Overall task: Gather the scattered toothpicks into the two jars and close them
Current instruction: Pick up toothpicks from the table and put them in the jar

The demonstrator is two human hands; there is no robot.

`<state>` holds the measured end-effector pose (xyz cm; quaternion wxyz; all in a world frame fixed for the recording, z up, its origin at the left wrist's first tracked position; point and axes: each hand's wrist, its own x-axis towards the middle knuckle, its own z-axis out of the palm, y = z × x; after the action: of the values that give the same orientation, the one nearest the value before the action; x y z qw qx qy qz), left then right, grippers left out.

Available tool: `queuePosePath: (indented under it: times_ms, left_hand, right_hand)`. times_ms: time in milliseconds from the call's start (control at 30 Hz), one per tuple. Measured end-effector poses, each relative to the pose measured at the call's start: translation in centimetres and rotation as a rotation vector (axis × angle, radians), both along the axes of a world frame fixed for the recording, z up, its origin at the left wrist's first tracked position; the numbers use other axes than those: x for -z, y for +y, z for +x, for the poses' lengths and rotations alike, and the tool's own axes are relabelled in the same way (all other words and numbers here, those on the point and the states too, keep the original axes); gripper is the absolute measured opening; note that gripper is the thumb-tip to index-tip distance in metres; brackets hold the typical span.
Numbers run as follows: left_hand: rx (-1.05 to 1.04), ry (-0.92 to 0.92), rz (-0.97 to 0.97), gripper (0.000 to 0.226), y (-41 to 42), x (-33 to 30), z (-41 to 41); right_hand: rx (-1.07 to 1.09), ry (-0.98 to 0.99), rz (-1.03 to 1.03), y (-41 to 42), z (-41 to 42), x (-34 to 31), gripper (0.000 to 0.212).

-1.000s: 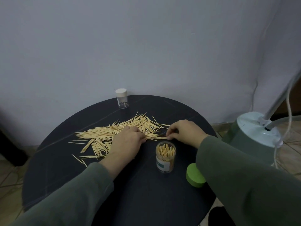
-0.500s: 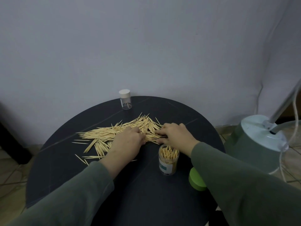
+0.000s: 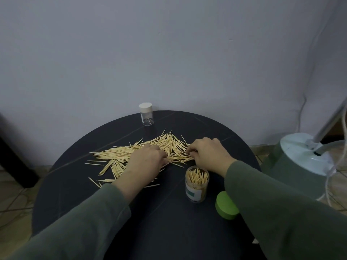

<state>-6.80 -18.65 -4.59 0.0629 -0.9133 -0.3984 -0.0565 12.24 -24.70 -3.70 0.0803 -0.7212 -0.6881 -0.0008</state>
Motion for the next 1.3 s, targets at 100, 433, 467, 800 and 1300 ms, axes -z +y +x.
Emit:
queuePosePath:
  times_ms: [100,433,467,800,1300]
  left_hand:
    - [-0.005,0.014,-0.017,0.033,-0.1,0.1,0.1]
    - [-0.014,0.043,0.003,0.032,-0.4,0.2,0.6]
    - [-0.018,0.034,0.003,0.032,-0.4,0.2,0.6]
    - [-0.018,-0.044,0.015,0.027,-0.3,0.5,0.5]
    - [-0.021,-0.168,-0.007,0.026,-0.6,0.3,0.3]
  right_hand:
    - [-0.018,0.006,-0.053,-0.1,-0.3,0.2,0.050]
    - [-0.025,-0.074,-0.038,0.3,-1.2,0.1,0.031]
    - [-0.029,-0.085,-0.024,0.3,-1.1,0.1,0.029]
    - [-0.059,-0.136,-0.055,0.3,-0.8,0.0,0.030]
    - [0.036,0.025,-0.055,-0.9,0.3,-0.8,0.026]
